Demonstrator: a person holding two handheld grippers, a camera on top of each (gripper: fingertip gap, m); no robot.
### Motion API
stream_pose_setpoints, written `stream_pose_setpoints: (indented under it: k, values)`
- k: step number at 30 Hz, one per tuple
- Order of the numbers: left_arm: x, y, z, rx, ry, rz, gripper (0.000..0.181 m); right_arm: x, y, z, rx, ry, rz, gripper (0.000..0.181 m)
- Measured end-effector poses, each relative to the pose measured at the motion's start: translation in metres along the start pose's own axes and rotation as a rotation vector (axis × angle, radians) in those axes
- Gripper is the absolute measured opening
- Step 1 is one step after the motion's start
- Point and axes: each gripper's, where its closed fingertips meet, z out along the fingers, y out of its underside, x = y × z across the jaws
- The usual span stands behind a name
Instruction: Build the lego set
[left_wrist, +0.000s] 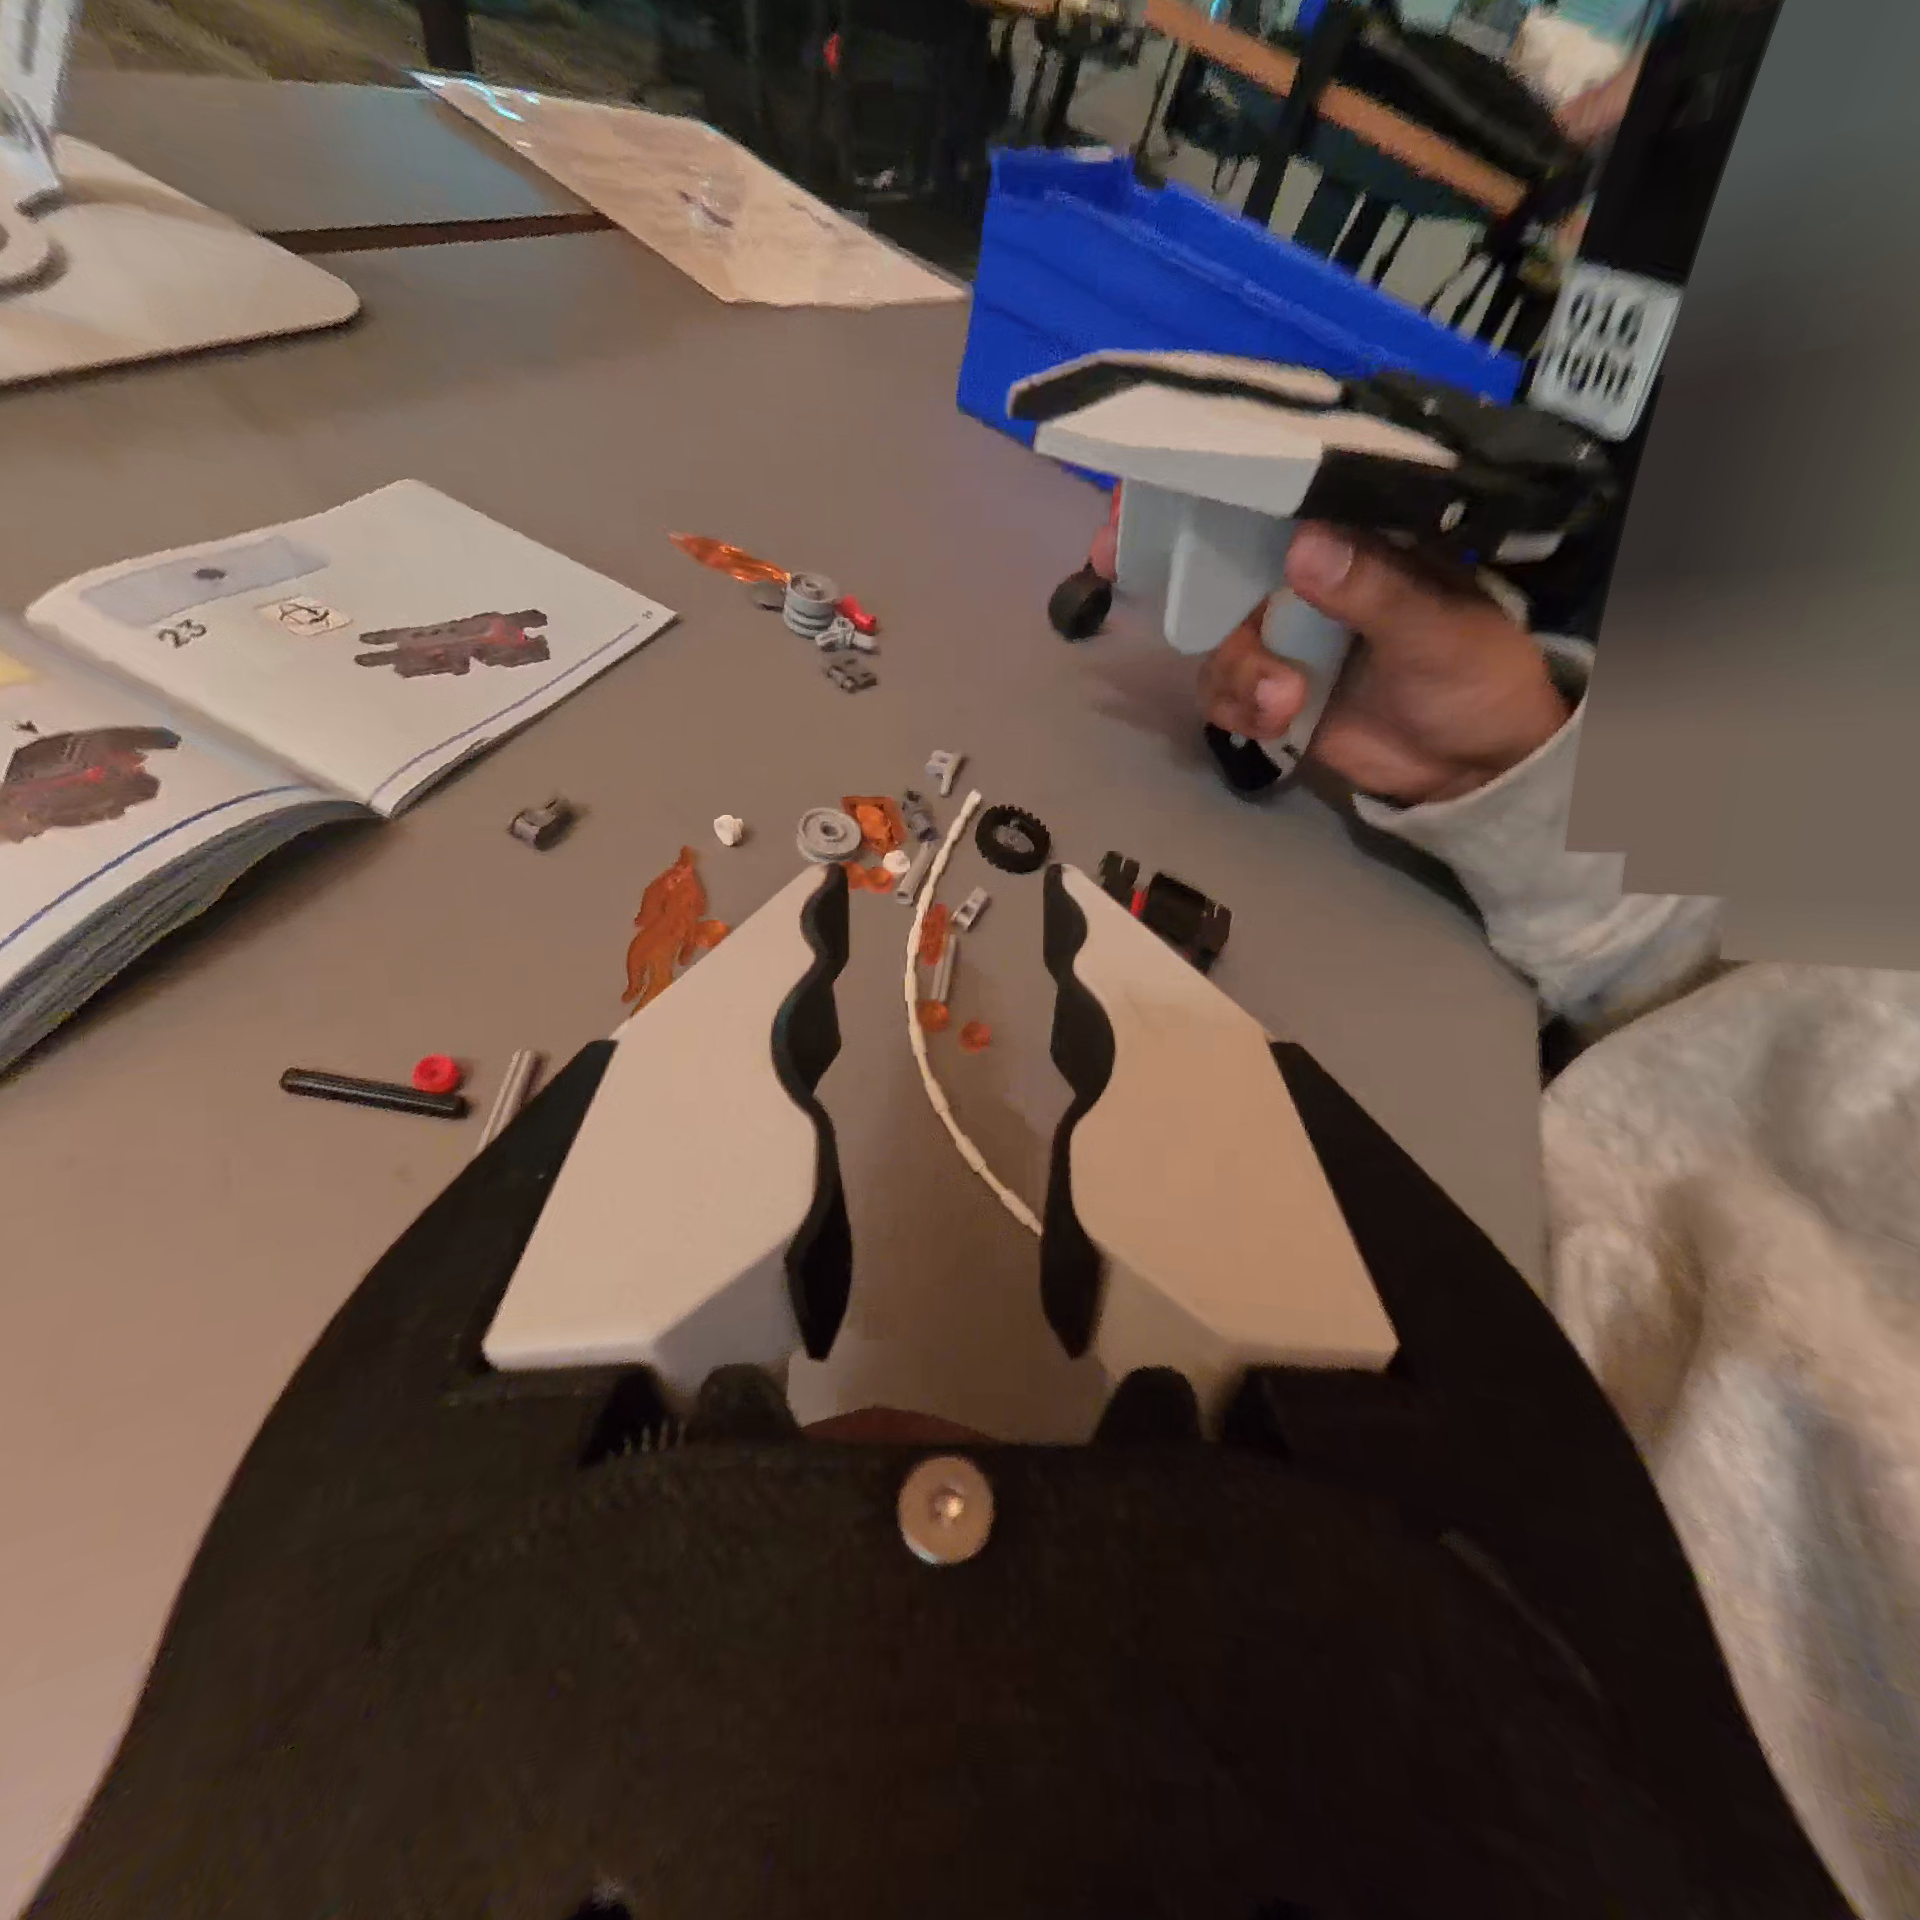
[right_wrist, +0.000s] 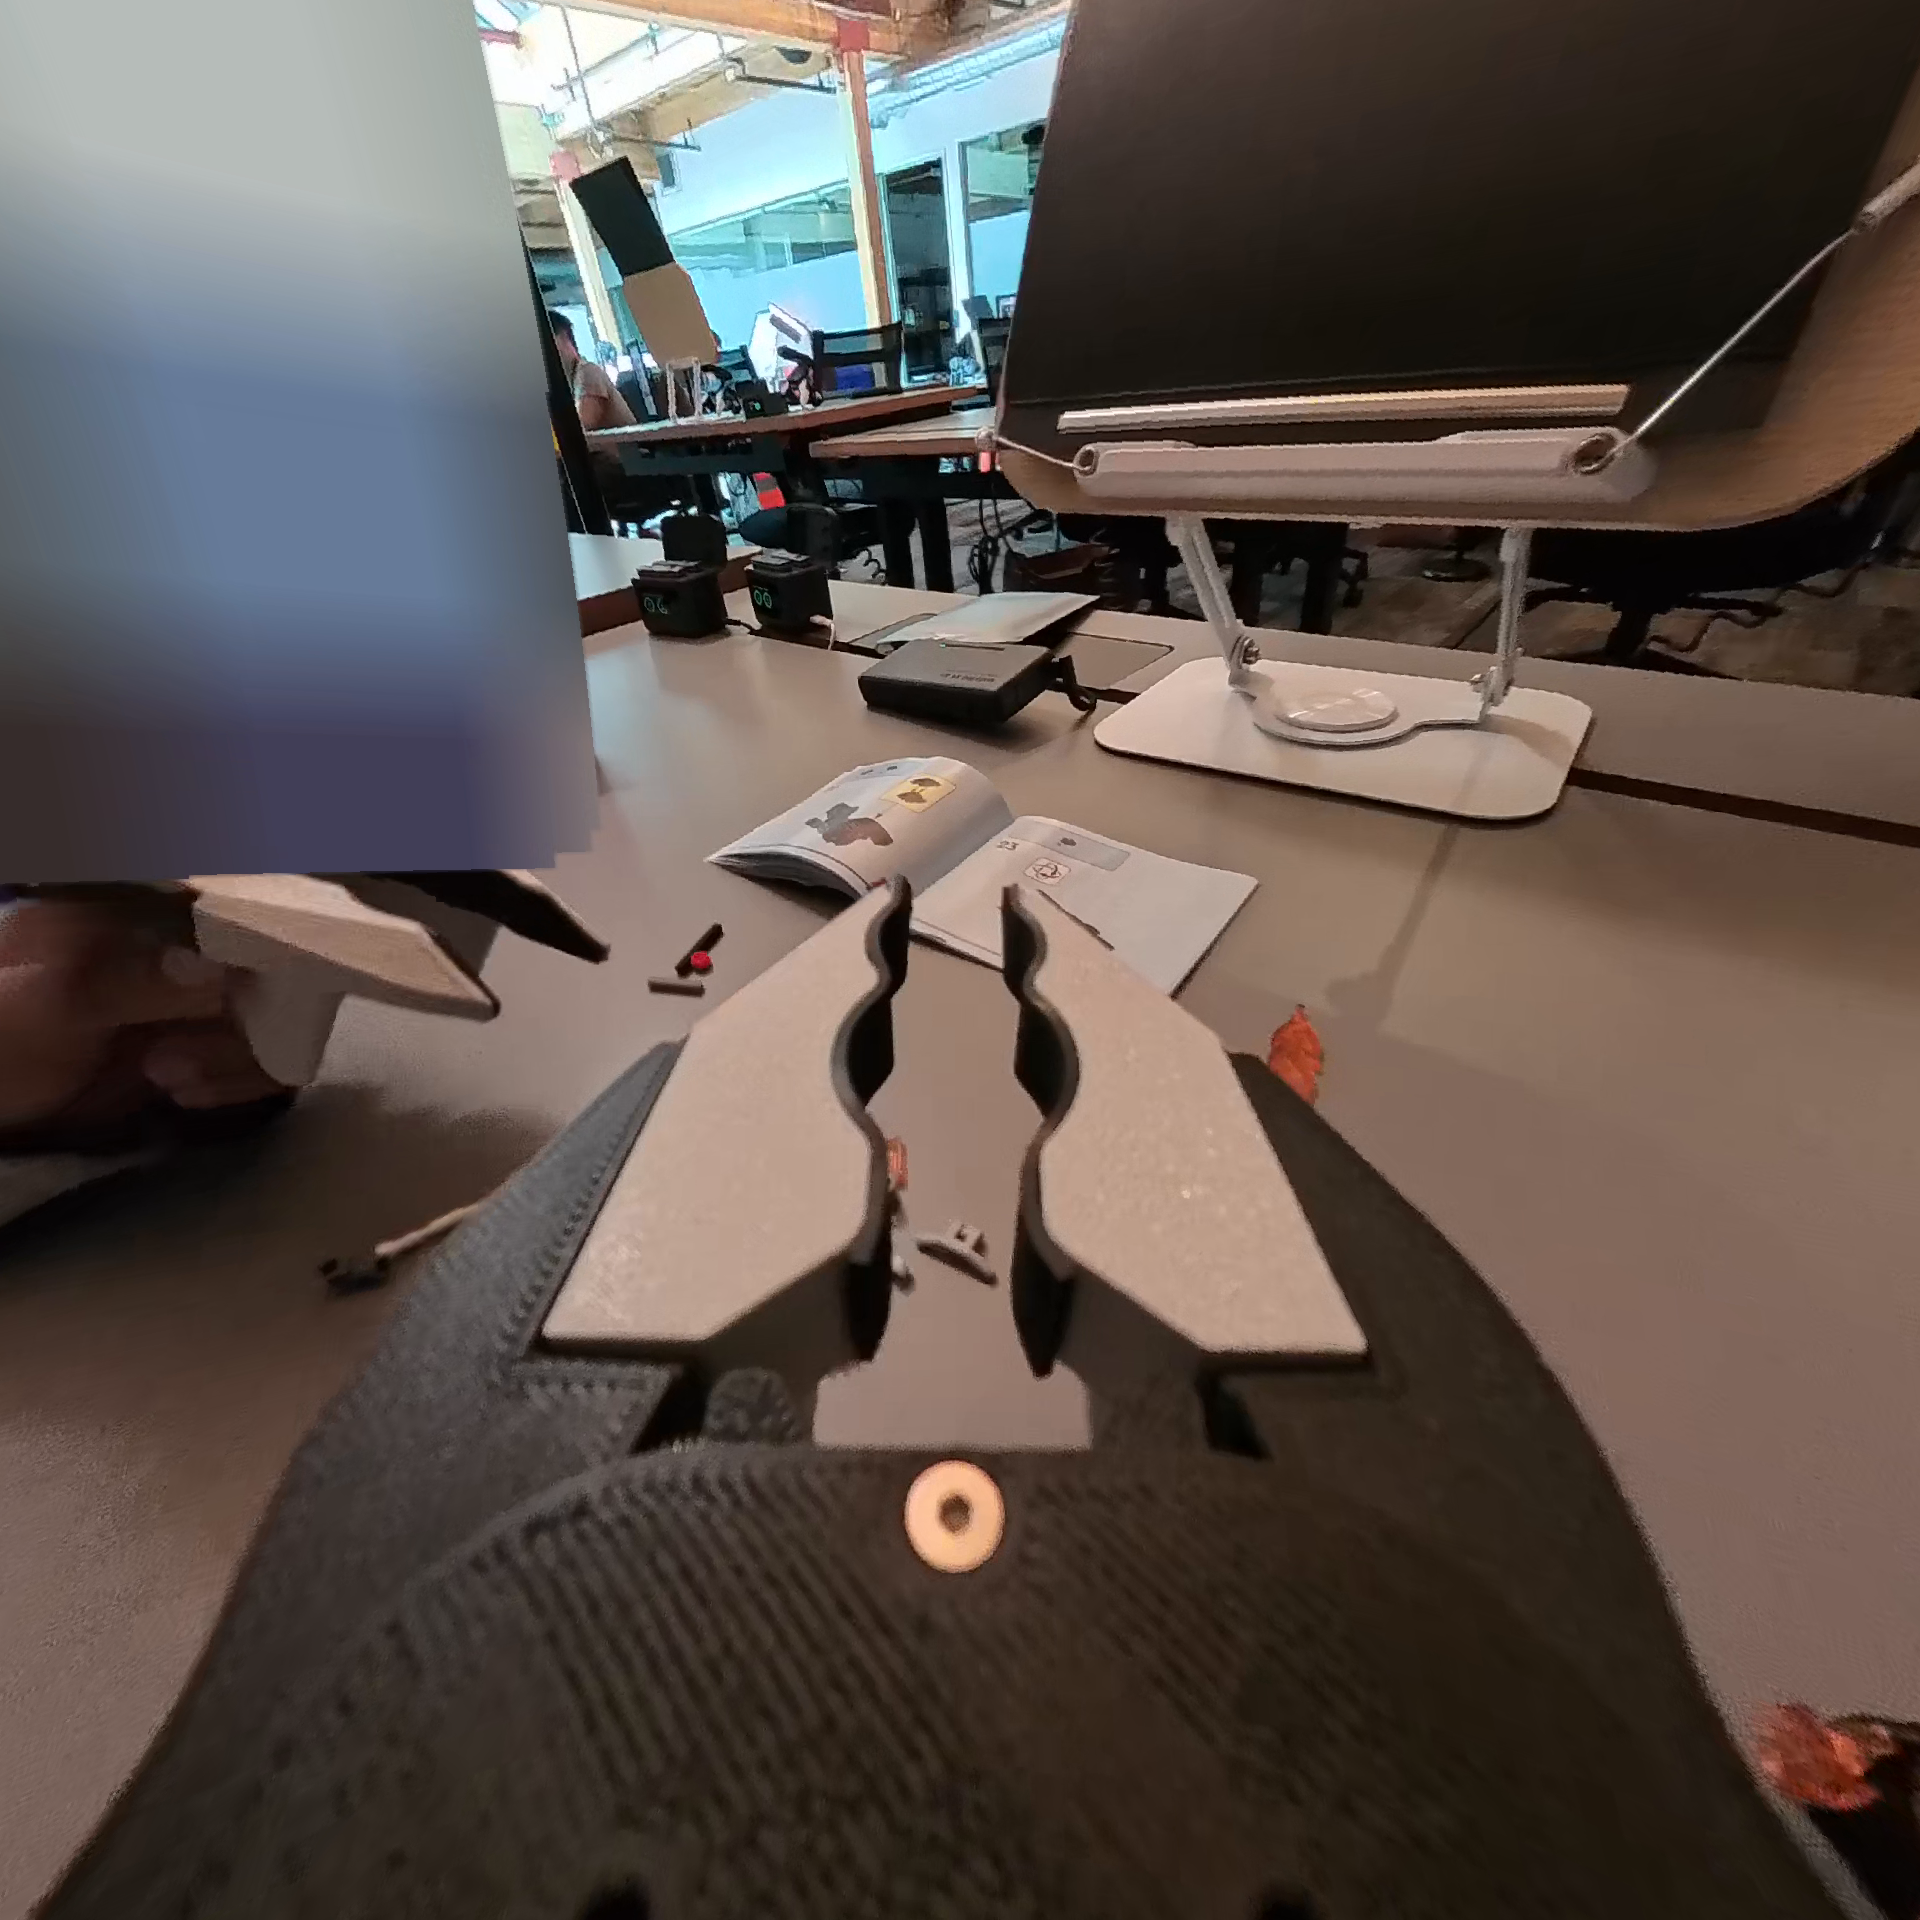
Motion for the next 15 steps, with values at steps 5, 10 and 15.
stream_pose_setpoints:
  k: [5,10,15]
  values:
    - [-0.0055,-0.0124,-0.0097,0.097,0.063,-0.143,0.037,0.0012,-0.0026,-0.0014,0.018,-0.016,0.051,0.016]
    - [-0.0034,-0.0118,-0.0086,0.093,0.076,-0.145,0.038,0.0010,-0.0014,-0.0007,0.010,-0.010,0.032,0.016]
    - [-0.0010,-0.0111,-0.0074,0.087,0.086,-0.137,0.038,0.0005,-0.0007,-0.0003,0.005,-0.007,0.021,0.016]
